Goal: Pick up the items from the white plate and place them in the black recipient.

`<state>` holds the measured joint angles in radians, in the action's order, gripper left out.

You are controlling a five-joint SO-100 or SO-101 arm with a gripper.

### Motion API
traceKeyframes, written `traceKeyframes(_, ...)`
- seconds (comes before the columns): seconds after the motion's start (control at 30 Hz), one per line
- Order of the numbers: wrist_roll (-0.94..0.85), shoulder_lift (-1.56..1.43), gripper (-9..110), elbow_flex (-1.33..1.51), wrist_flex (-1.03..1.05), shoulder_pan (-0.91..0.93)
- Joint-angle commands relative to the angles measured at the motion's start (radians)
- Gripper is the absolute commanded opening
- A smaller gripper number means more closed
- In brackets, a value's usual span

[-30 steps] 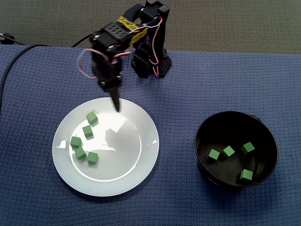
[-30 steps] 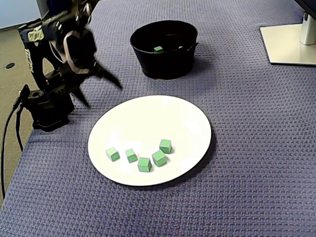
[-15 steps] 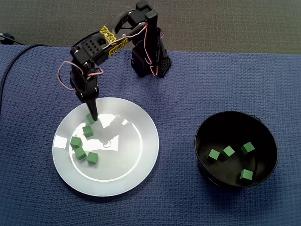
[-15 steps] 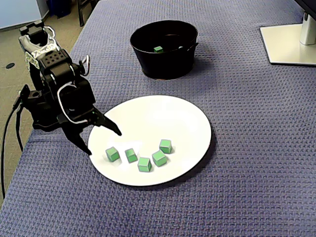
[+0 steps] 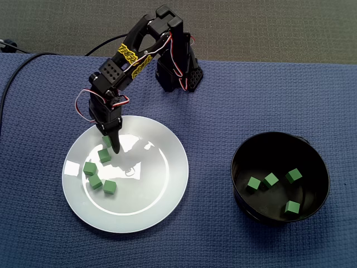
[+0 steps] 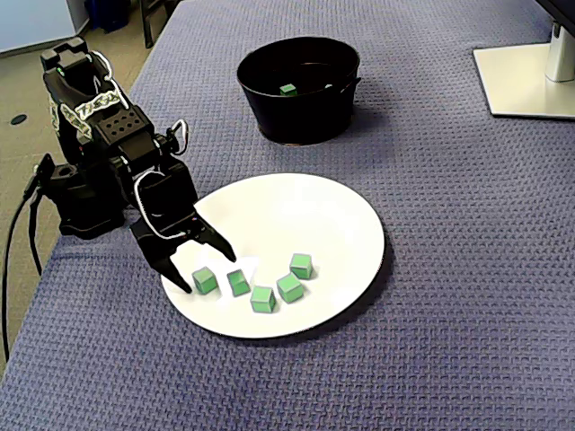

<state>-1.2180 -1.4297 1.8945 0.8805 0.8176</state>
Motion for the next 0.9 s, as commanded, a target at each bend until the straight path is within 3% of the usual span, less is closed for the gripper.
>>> traceKeyframes(0.0, 0.023, 0.003, 20, 0.017, -0.018, -0.011)
traceKeyframes(0.3, 0.058, -0.005, 0, 0.043, -0.015, -0.017)
traceKeyframes(0.5, 0.161, -0.043, 0, 0.037, 0.025, -0.028)
traceKeyframes(0.7, 0.557, -0.209, 0, -0.239, 0.318, -0.077)
traceKeyframes(0.87, 0.939, -0.239, 0, -0.712, 0.617, -0.284)
